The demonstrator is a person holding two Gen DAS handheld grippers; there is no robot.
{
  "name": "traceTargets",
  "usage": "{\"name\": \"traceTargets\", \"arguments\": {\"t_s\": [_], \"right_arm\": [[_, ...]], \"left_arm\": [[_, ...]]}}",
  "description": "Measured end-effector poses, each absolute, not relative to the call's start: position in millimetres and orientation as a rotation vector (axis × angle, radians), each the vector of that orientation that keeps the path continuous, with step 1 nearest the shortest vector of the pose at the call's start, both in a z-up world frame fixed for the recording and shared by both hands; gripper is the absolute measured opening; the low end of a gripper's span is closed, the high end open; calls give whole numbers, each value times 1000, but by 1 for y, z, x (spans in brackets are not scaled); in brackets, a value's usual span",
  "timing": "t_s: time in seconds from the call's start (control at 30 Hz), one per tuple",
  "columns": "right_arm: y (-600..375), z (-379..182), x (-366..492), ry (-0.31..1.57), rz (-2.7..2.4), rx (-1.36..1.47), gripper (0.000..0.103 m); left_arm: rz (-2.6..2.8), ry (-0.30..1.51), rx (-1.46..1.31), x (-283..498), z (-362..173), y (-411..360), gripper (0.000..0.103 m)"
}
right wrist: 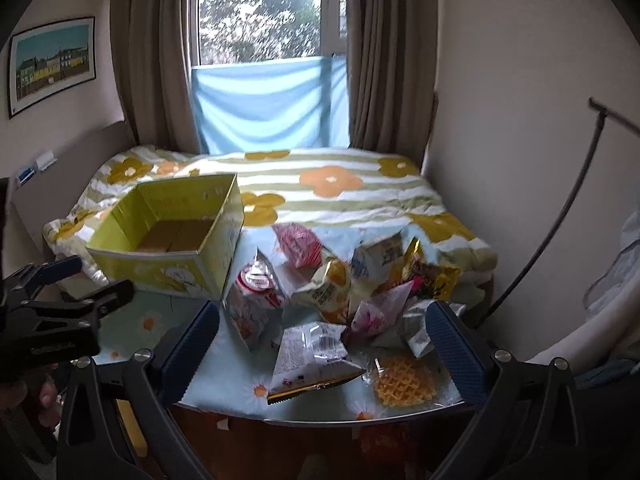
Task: Organize snacks
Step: 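Grasp the red-white Oishi bag with the left tool while the right tool grasps a white barcode bag, then carry both bags over the yellow box and open both tools to drop them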
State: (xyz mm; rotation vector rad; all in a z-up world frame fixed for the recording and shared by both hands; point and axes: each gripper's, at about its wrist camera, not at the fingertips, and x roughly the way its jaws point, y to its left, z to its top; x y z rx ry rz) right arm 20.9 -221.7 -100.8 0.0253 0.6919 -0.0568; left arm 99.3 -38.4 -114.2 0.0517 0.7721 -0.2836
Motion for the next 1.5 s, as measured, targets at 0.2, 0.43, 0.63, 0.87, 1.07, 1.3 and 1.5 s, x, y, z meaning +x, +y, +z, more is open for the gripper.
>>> {"name": "traceTargets", "arguments": {"t_s": [0.2,0.43,0.63,0.87,1.07,1.3,1.5], "right_arm": [[-233,-154,55,797,32,18,103],[-240,-219,99,1014,119,-3,103],[-235,-256,121,1136,198,10,103],[-225,-282,140,1221,232,-12,103],[-220,-296,148,1254,216,6,103],[-219,-307,155,1269,190,35,101],[-228,-300,161,1282,212,43,86]], "left_arm": [[-301,876,89,149,-163,-73,103],[-301,968,163,196,-214,-109,103],[-307,1046,219,222,-246,-133,103],[-309,1105,237,243,-276,-144,102],[-321,1126,254,255,-292,-153,94],[-294,1122,299,259,-298,-152,66],[-288,1127,311,250,-293,-145,60]]}}
